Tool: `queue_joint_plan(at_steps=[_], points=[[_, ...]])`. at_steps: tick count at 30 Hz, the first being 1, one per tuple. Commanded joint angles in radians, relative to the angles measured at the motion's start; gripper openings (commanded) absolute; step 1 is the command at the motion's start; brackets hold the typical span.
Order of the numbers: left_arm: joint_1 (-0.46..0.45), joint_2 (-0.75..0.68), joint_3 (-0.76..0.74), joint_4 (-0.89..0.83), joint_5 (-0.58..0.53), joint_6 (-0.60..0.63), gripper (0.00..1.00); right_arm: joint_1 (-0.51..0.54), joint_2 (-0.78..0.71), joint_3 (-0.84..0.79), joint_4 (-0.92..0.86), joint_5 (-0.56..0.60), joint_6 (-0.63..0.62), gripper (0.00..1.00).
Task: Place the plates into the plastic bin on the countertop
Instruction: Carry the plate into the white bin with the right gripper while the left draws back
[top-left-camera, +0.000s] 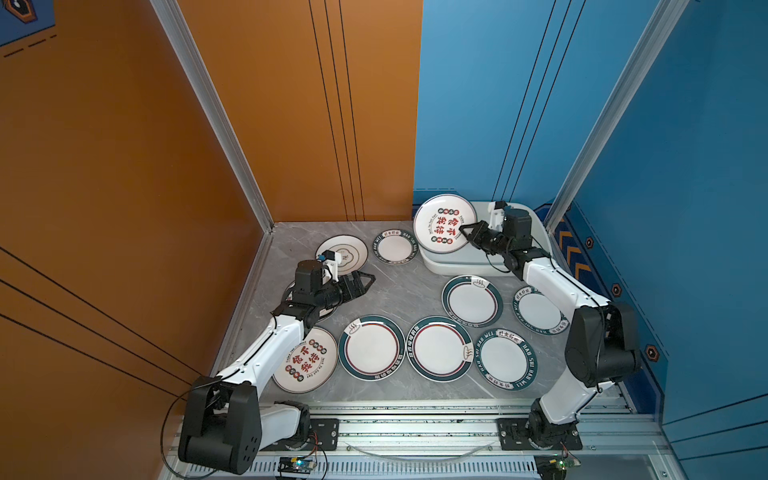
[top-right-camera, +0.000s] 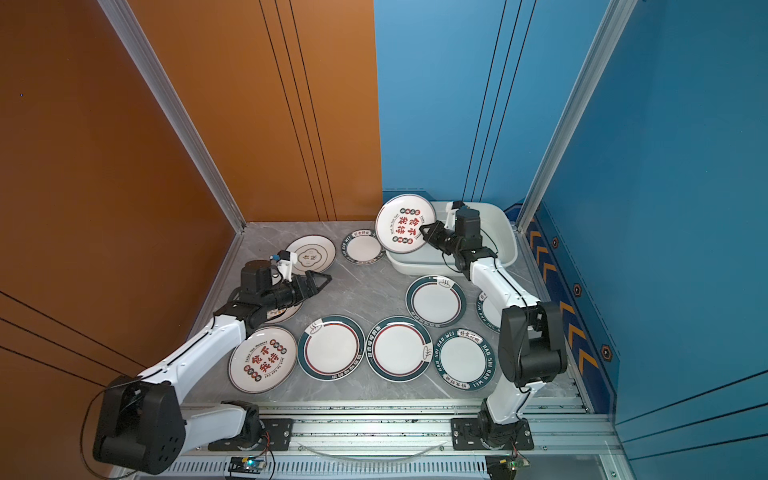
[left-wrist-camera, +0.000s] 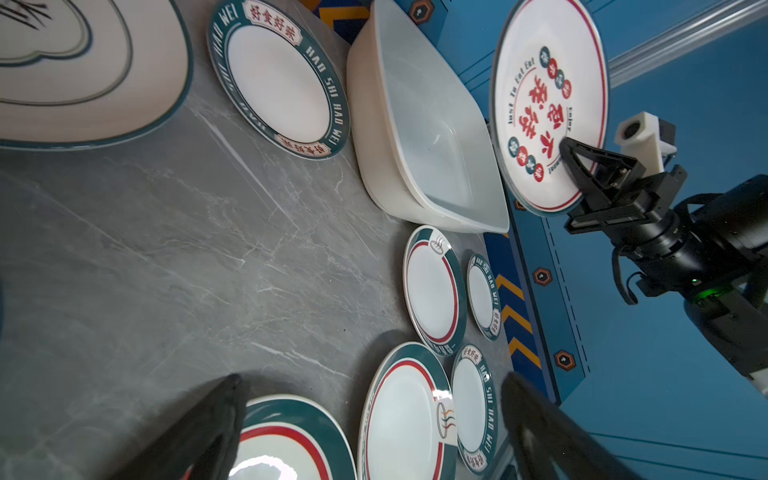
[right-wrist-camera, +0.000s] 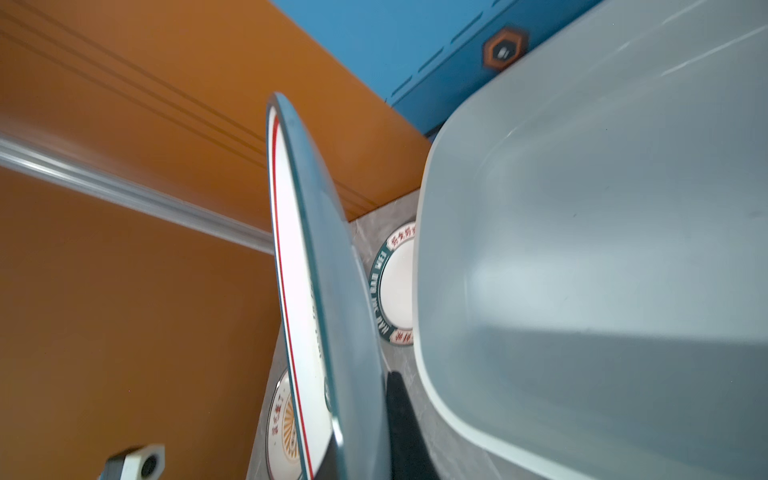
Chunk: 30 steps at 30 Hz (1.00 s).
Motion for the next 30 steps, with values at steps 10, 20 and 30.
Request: queue_joint_plan(at_steps=[10,20,30], points=[[0.088,-0.043,-0.044,-0.018,-0.035,-0.018,0.98,-0.1,0.336,0.404,-0.173,0.03,0.037,0.0],[0.119,-0.032,-0.049,-0.008,-0.023,-0.025,0.98,-0.097,0.504,0.49,-0.161,-0.003,0.087,0.0],[0.136,-0.011,-0.046,0.004,-0.007,-0.035,0.98,-0.098,0.633,0.572,-0.181,-0.02,0.139,0.0]])
